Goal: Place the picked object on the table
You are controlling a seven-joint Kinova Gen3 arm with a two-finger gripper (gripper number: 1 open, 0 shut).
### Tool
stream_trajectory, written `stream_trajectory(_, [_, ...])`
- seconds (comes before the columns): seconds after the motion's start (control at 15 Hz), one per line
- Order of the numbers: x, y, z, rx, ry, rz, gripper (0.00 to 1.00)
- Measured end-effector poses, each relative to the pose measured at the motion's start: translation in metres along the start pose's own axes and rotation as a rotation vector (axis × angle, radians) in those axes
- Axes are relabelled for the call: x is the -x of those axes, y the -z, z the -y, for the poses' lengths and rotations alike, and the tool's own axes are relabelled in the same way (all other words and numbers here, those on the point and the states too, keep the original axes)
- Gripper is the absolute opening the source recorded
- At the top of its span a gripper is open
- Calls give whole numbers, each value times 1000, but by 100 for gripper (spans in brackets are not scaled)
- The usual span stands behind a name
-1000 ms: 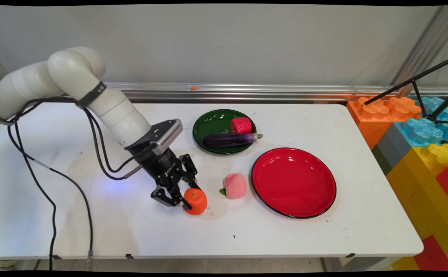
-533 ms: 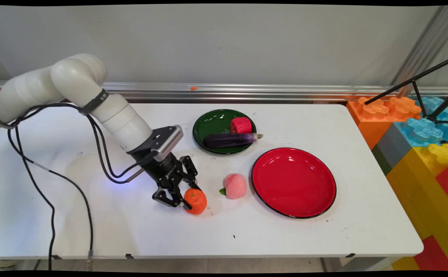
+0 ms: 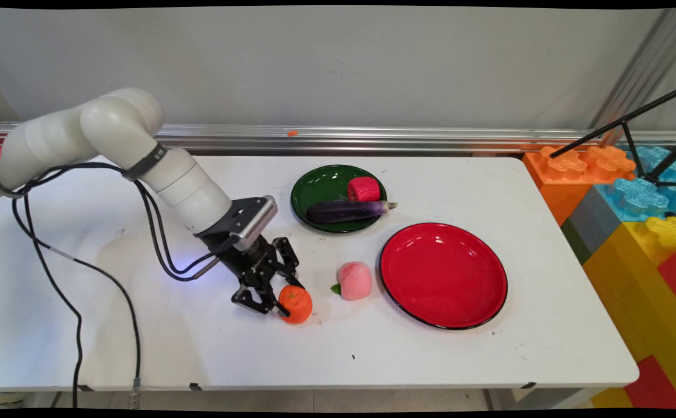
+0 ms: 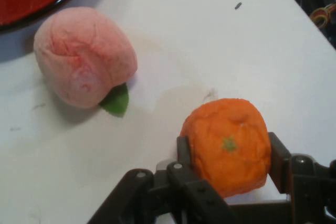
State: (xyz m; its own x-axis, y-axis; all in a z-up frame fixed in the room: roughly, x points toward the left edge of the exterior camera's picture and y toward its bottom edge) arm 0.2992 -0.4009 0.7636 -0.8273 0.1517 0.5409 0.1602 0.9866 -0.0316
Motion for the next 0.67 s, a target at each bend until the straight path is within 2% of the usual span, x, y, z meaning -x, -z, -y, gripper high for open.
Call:
stream_trajectory(0.4, [2,-4,0,-7,-8,7,0])
stream_trajectory(0.47, [2,-4,0,-6,-8,6,100])
stream_trajectory(0.67, [1,-3,-1,-5,-4,2,100])
